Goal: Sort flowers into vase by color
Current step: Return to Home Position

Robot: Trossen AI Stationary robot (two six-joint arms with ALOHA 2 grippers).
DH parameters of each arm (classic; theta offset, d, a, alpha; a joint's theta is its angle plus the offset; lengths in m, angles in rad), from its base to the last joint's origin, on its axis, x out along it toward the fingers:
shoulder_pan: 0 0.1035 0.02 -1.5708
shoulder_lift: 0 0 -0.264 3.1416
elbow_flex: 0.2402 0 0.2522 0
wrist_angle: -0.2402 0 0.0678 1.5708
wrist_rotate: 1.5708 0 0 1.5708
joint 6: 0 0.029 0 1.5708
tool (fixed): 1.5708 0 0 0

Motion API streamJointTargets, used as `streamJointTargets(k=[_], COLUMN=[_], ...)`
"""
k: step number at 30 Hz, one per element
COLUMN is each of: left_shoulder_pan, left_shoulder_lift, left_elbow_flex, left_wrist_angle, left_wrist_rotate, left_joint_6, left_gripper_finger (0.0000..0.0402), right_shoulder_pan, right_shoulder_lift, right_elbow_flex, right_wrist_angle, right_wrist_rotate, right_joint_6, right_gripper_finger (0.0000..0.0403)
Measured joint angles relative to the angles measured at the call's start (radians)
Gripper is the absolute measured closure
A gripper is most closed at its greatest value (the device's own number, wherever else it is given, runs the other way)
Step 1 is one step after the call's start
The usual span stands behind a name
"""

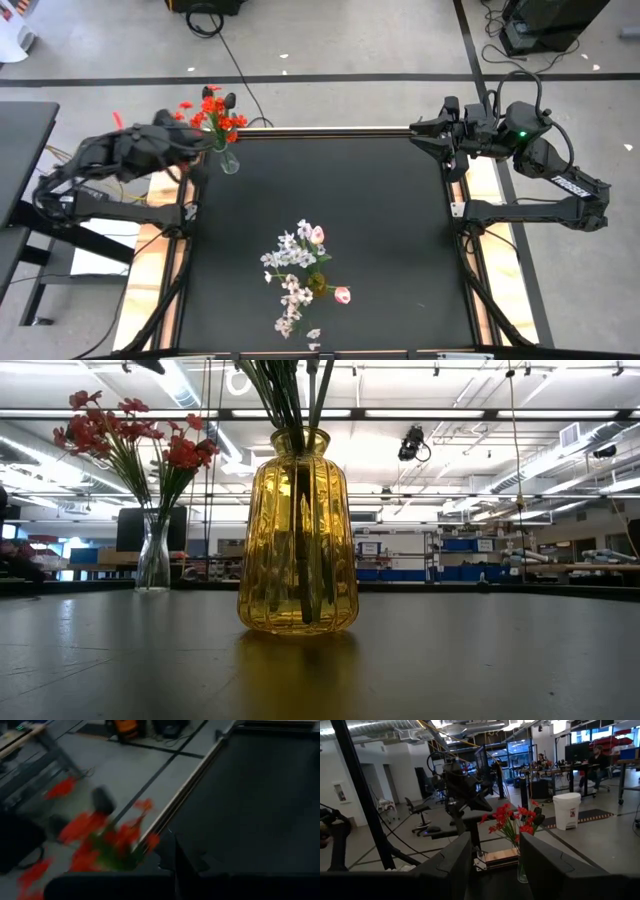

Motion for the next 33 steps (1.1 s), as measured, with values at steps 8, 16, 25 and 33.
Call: streamJointTargets(k=[8, 16, 25, 33], left_shoulder_pan=[0.0, -0.02, -0.019, -0.009], left_shoulder_lift=[0.128, 0.229, 0.372, 0.353], left_elbow_flex=[0.0, 0.0, 0.0, -0.045], left_wrist_angle=[0.283, 0.476, 0.748, 0.651], left_wrist_rotate=[0.15, 0.235, 0.483, 0.586], left_joint_6=[0.08, 0.125, 0.125, 0.124], left_gripper_finger=[0.0397, 0.0397, 0.0397, 0.0397], right_shoulder_pan=[0.0, 0.0, 0.0, 0.0], right_shoulder_lift=[0.0, 0.0, 0.0, 0.0], right_elbow_flex=[0.0, 0.0, 0.0, 0.0], right_wrist_angle=[0.0, 0.0, 0.0, 0.0], right_wrist_rotate=[0.0, 0.0, 0.0, 0.0], right_joint_6=[0.0, 0.0, 0.0, 0.0], right_gripper_finger=[0.0227, 0.0227, 0.0227, 0.0227])
